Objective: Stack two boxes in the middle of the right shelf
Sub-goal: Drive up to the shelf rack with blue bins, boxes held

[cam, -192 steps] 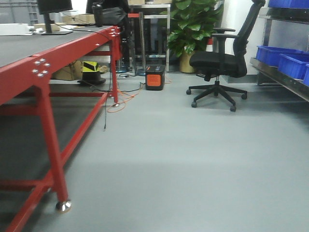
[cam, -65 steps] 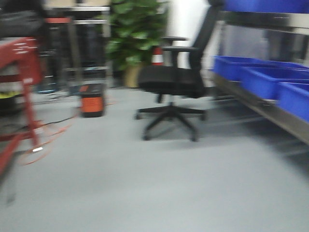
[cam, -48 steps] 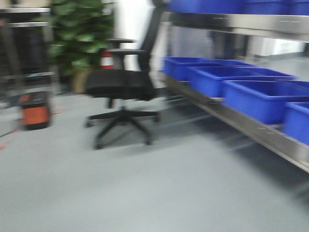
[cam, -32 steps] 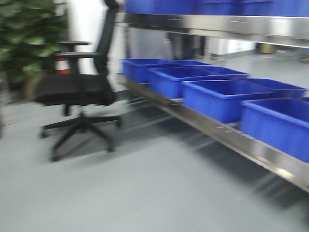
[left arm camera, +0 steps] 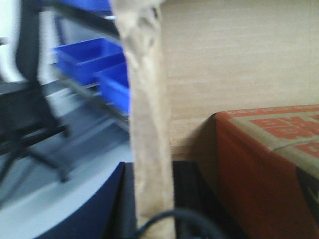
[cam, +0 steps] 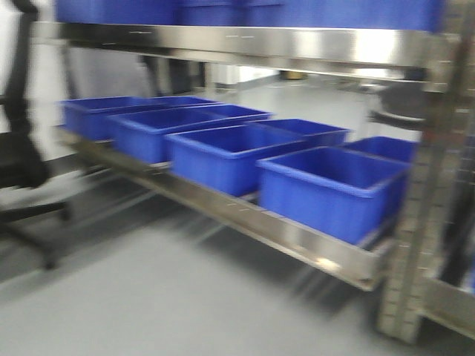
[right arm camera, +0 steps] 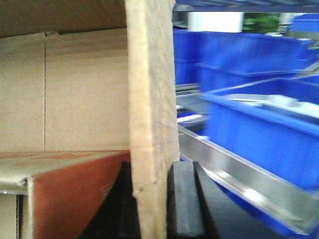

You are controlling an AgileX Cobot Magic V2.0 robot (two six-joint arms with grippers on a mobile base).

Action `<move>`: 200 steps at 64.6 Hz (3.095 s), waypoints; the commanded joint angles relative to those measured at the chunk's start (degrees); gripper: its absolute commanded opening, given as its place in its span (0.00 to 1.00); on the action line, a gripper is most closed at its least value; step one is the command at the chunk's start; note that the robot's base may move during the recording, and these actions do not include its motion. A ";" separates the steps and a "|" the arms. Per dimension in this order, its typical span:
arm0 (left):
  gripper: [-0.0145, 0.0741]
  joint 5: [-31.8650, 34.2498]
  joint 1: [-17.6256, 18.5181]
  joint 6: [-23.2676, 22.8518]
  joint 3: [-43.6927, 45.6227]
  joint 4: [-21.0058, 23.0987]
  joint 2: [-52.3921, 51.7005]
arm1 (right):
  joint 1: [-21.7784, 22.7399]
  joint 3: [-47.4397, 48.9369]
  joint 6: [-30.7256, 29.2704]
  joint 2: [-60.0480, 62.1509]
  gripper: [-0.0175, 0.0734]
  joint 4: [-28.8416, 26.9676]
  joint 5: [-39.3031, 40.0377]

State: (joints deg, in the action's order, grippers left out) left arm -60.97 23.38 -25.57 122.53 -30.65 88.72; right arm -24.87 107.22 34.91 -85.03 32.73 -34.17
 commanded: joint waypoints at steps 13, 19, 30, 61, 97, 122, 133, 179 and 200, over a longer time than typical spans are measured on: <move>0.04 0.84 -0.35 0.08 0.46 -0.72 -0.41 | 0.11 0.82 0.48 1.32 0.02 0.55 6.77; 0.04 0.84 -0.35 0.08 0.46 -0.72 -0.41 | 0.11 0.82 0.48 1.32 0.02 0.55 6.77; 0.04 0.84 -0.35 0.08 0.46 -0.72 -0.41 | 0.11 0.82 0.48 1.32 0.02 0.55 6.77; 0.04 0.84 -0.35 0.08 0.46 -0.72 -0.41 | 0.11 0.82 0.48 1.32 0.02 0.55 6.77; 0.04 0.84 -0.35 0.08 0.46 -0.72 -0.41 | 0.11 0.82 0.48 1.32 0.02 0.55 6.77; 0.04 0.84 -0.35 0.08 0.46 -0.72 -0.41 | 0.11 0.82 0.48 1.32 0.02 0.55 6.77; 0.04 0.84 -0.35 0.08 0.46 -0.72 -0.41 | 0.11 0.82 0.48 1.32 0.02 0.55 6.77; 0.04 -3.11 -0.32 0.08 0.25 0.35 7.32 | 0.21 0.72 0.48 -5.42 0.02 0.55 -7.40; 0.04 -2.26 -0.32 0.08 0.25 -0.06 7.33 | 0.21 0.72 0.48 -5.71 0.02 0.55 -5.55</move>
State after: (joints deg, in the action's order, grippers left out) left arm -65.62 23.38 -25.57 122.53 -29.53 96.39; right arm -24.87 107.22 35.15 -91.50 32.13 -44.21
